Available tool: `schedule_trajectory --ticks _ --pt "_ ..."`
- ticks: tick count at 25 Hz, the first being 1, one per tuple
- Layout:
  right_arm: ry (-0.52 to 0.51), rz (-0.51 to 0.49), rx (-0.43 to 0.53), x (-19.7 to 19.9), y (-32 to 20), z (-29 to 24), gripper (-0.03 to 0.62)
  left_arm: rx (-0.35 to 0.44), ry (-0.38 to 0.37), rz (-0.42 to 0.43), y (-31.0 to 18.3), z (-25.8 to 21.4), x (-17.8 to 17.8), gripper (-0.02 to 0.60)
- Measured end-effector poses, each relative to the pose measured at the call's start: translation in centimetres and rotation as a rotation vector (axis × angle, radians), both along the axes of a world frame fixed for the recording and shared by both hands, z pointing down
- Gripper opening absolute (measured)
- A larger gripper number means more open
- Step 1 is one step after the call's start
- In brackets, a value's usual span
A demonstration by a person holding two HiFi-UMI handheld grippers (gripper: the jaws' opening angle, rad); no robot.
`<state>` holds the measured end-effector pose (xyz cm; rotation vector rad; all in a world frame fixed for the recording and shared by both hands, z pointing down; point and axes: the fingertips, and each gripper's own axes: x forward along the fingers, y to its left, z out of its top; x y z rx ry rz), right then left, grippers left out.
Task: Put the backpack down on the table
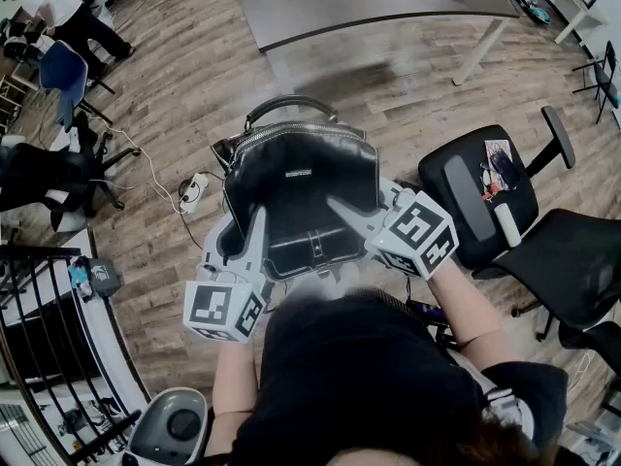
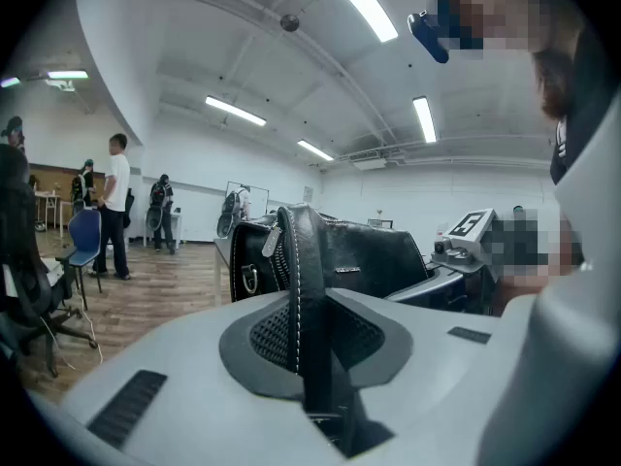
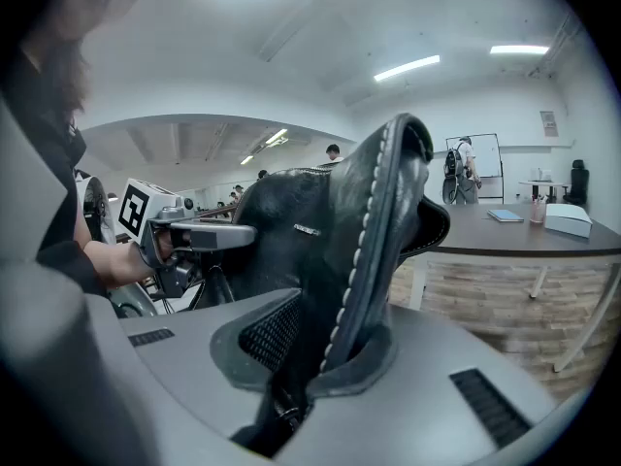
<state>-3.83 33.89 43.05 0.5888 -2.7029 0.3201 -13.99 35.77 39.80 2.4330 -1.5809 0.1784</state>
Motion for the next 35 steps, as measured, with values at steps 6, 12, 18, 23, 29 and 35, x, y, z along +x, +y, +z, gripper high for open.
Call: schedule_trajectory --ticks 6,12,18,23,29,35 --pt "-0.036 -0.042 -0.015 0.4 0.4 -0.1 0.055 0.005 -0.002 -0.04 0.7 0.1 0.3 0.075" --pt "-0.065 -0.062 -0.025 0.1 0.1 -0.4 0.054 0.038 0.023 -0.062 1.0 -0.1 -0.1 0.078" --pt "-0.069 -0.083 -0.016 -1.1 -0.6 -0.9 0.055 0.069 0.067 -0.075 0.9 -0.3 -1.5 0.08" --pt "-0.064 -0.074 -0.029 -3.1 -2.0 -0.6 0.055 0.06 0.066 -0.094 -0.6 0.0 -3.6 0.08" --pt "-0.068 -0.05 -0.062 -6.2 -4.0 -0.5 0.054 0.033 0.07 -0.051 -3.3 -0.1 -6.8 0.08" --pt "-0.06 -0.028 -0.098 -8.4 -5.9 0.0 0.052 0.028 0.086 -0.033 -5.4 0.5 -9.1 0.08"
